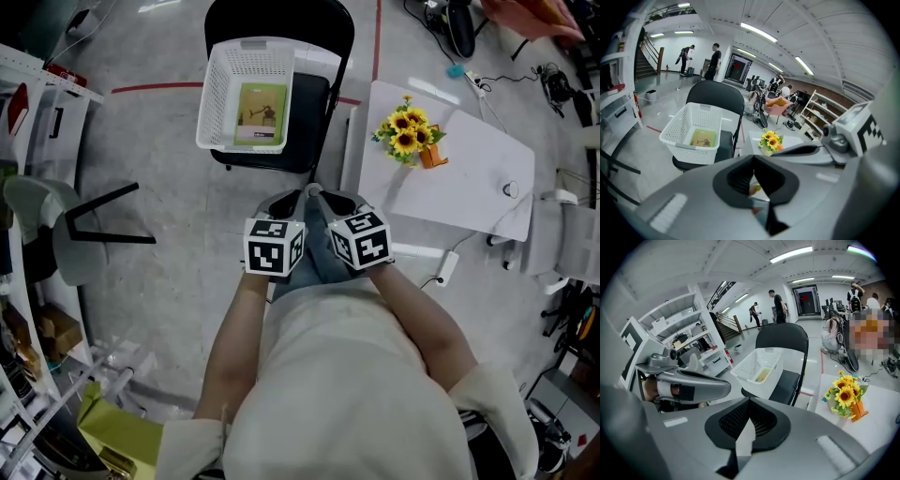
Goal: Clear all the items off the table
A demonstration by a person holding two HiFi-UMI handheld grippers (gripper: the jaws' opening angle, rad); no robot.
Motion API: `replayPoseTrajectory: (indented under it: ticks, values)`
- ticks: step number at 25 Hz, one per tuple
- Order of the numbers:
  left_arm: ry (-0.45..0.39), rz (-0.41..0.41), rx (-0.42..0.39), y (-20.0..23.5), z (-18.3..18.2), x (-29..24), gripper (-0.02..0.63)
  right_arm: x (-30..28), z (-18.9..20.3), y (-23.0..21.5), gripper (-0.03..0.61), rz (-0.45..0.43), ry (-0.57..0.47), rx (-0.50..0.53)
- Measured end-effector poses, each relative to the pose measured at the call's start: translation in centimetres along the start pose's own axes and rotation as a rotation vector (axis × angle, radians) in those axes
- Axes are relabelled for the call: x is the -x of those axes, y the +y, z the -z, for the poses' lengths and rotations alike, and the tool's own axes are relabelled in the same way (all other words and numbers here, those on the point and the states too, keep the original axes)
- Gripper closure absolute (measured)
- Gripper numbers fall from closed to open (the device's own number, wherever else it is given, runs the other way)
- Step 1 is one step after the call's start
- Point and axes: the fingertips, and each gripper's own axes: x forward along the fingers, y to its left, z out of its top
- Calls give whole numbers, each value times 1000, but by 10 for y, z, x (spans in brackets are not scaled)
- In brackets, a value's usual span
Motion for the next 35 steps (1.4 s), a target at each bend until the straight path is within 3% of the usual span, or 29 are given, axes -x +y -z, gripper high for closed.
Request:
replayPoseTrajectory:
  ticks: [13, 24, 35]
  values:
    - [23, 51, -30, -24, 13, -2, 604, 26, 18, -13, 580, 56, -14, -27]
    - [62, 89, -67, -63, 13, -44, 604, 56, 43, -79, 580, 160, -46, -120]
    - [63, 57, -44, -116, 10, -88, 604, 79, 65, -153, 578, 178, -14, -87]
